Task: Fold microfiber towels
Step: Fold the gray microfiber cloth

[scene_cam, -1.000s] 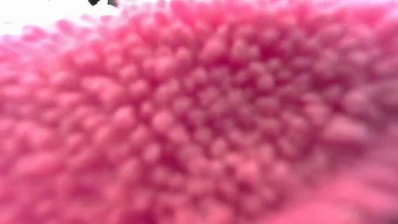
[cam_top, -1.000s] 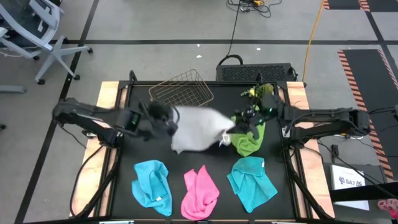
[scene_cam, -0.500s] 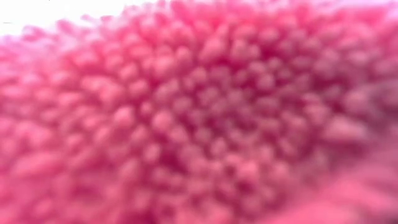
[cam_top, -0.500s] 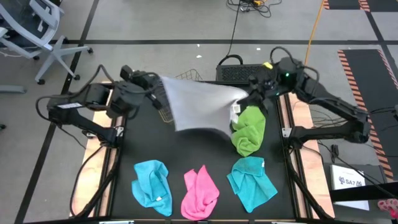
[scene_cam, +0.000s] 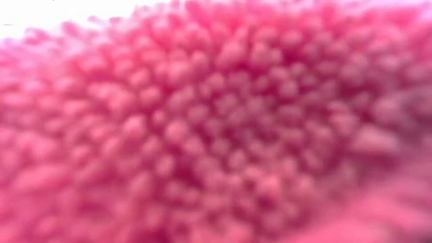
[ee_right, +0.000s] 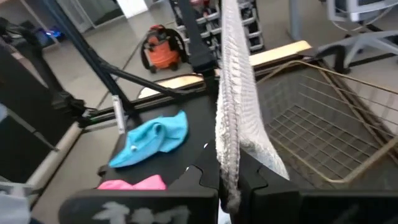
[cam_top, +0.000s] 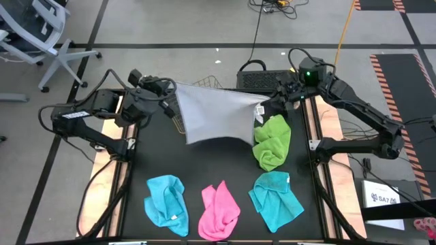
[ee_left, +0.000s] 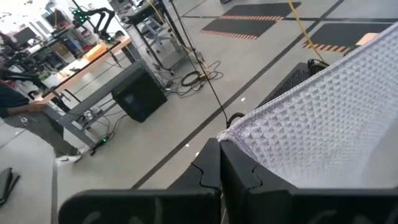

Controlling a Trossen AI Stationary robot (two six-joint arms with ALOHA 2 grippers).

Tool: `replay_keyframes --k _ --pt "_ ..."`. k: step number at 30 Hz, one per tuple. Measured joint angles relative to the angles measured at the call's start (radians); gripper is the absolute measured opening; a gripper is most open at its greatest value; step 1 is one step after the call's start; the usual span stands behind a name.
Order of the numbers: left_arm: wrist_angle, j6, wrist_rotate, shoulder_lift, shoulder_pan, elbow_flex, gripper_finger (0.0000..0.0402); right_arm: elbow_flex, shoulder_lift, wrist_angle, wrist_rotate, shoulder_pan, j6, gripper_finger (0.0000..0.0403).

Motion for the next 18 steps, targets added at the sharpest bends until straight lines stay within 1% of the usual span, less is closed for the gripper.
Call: replay_keyframes --k 5,10,15,18 --pt "-0.008 0.004 0.000 -0.015 0.011 -0.001 0.0000 0.000 0.022 0.001 0.000 -0.044 -0.023 0.0000" --pt "-0.084 0.001 0.032 -0.022 0.037 -0.002 0.0000 0.000 0.029 0.023 0.002 -0.069 -0.080 0.0000" --pt "-0.094 -0.009 0.060 -0.022 0.062 -0.002 0.0000 0.000 0.029 0.083 0.003 -0.096 -0.054 0.0000" --pt "-0.095 -0.016 0.069 -0.022 0.064 -0.002 0.0000 0.000 0.029 0.056 0.001 -0.084 -0.039 0.0000"
